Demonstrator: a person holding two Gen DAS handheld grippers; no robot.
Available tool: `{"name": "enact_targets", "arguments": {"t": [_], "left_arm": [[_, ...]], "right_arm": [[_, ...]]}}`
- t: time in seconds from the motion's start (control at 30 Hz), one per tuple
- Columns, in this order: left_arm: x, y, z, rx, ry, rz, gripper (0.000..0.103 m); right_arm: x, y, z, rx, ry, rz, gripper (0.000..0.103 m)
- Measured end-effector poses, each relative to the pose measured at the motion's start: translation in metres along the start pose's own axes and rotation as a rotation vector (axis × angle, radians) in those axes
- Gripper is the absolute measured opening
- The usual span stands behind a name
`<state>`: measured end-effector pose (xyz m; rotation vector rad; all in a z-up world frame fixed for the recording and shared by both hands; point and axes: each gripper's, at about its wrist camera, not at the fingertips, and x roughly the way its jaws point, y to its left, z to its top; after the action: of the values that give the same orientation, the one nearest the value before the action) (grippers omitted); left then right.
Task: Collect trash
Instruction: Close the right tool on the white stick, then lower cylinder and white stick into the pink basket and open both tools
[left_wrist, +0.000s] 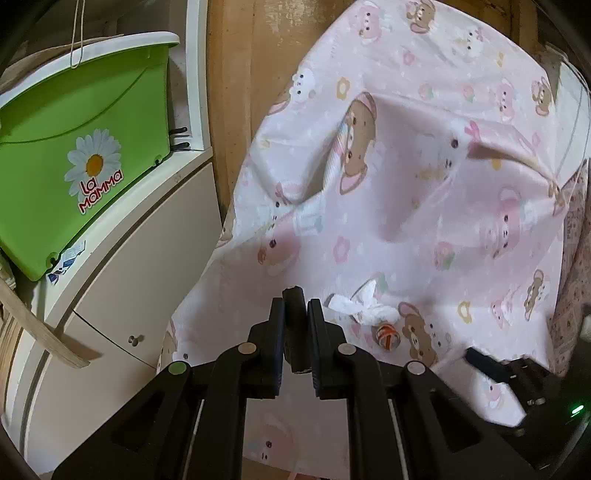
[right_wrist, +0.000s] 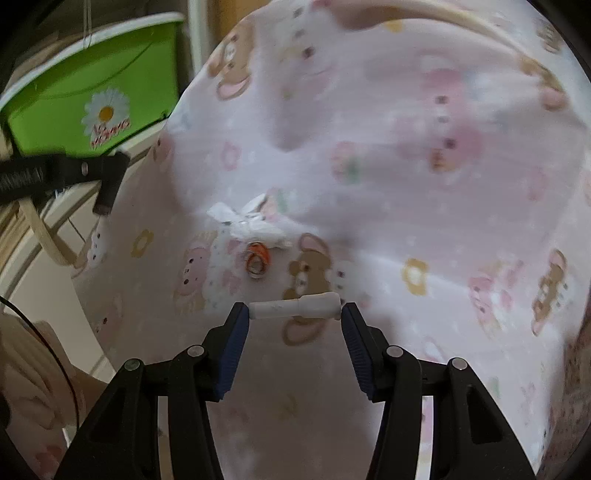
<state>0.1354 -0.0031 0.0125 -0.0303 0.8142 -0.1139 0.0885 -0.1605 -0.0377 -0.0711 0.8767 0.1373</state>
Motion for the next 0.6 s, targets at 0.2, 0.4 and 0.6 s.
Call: {"name": "enact_targets", "arguments": {"t": [0.2, 0.4, 0.6], "left_arm": [[-0.010, 0.000, -0.009, 0.017, -0.012, 0.001, 0.011], [-0.034, 0.005, -0.033, -0.005, -0.032, -0.038, 0.011], [-0.063, -0.001, -0.065, 0.010, -0.048, -0.088, 0.011]], "right_arm": [[-0.033, -0.018, -0.005, 0.057, -0.042, -0.025, 0.054], [-0.068, -0.028, -0.026, 0.092, -0.070, -0.080, 0.054], [-0.101, -0.024, -0.057, 0.148, -0.088, -0.109, 0.054]]}}
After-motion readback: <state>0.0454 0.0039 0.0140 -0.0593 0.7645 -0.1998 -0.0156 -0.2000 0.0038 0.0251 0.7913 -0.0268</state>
